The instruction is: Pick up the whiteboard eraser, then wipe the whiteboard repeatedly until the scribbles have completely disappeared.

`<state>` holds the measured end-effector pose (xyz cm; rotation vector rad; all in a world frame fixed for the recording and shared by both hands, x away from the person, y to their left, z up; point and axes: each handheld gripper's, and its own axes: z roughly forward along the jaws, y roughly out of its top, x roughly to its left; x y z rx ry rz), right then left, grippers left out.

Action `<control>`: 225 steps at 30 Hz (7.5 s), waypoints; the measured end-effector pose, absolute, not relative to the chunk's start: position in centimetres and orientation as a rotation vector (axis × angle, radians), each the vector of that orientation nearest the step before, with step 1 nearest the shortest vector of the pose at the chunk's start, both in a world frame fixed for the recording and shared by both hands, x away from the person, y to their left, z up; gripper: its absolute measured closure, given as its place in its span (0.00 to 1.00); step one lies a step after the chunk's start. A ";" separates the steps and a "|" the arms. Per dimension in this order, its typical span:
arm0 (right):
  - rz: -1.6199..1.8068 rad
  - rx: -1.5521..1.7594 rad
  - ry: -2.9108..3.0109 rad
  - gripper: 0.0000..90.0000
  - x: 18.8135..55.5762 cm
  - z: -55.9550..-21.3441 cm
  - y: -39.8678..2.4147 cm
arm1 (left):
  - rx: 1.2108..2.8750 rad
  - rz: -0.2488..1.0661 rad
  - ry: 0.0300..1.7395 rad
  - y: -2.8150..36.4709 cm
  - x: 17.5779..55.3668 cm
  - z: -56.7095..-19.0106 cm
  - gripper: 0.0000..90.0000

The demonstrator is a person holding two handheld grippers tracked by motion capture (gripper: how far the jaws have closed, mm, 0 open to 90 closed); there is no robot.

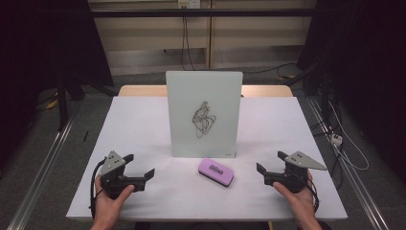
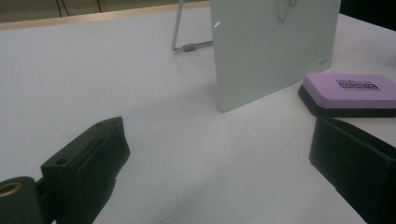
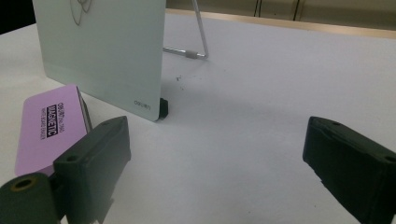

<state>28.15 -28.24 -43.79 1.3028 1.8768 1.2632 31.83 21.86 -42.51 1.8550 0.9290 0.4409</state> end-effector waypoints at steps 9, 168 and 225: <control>1.306 1.321 1.914 0.05 28.3 -43.9 -28.4 | 1.855 0.432 0.946 21.8 32.1 -42.7 0.05; 0.848 0.822 2.769 0.46 34.8 -41.7 -13.6 | 1.936 0.396 0.958 21.9 31.9 -43.0 0.06; 1.192 0.729 2.408 0.46 33.6 -37.6 -15.3 | 1.932 0.375 0.957 22.1 31.9 -43.0 0.06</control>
